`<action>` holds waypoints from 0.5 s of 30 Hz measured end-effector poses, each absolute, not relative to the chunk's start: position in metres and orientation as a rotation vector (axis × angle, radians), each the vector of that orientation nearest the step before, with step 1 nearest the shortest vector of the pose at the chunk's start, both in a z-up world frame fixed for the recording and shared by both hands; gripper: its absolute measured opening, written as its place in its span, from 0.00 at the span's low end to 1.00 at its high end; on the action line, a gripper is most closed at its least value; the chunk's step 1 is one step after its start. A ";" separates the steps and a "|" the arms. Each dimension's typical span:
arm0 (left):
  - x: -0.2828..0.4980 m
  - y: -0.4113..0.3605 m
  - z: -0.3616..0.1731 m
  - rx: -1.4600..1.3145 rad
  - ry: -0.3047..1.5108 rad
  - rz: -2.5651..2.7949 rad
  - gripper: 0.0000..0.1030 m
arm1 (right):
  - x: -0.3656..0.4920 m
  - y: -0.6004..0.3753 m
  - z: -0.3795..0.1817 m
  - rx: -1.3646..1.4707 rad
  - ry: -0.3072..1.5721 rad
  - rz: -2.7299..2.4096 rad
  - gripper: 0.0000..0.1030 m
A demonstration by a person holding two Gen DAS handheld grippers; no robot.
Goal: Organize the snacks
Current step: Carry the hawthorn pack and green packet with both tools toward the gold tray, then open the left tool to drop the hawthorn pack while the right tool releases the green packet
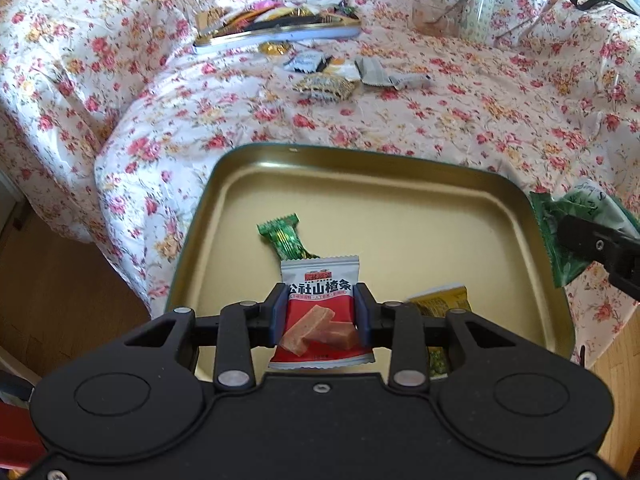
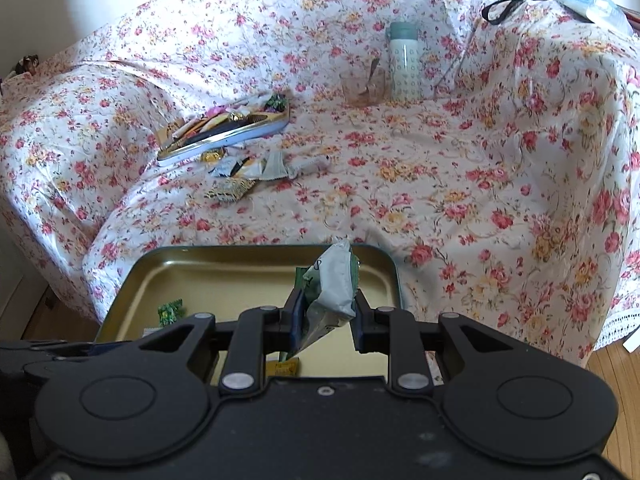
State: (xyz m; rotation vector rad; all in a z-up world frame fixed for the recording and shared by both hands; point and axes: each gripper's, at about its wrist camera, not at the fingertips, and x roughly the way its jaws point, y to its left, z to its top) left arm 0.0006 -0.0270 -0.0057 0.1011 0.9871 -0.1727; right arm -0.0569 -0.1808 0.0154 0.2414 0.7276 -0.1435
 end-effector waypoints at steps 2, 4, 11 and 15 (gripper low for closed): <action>0.001 -0.027 -0.007 0.099 0.997 -0.177 0.42 | -0.058 -0.181 0.015 0.242 0.731 -0.143 0.25; 0.001 -0.027 -0.008 0.091 1.007 -0.184 0.42 | -0.058 -0.181 0.014 0.239 0.732 -0.144 0.25; 0.002 -0.024 -0.011 0.068 1.042 -0.198 0.42 | -0.057 -0.178 0.013 0.221 0.740 -0.138 0.25; 0.002 -0.024 -0.012 0.064 1.052 -0.200 0.43 | -0.056 -0.178 0.012 0.216 0.745 -0.134 0.25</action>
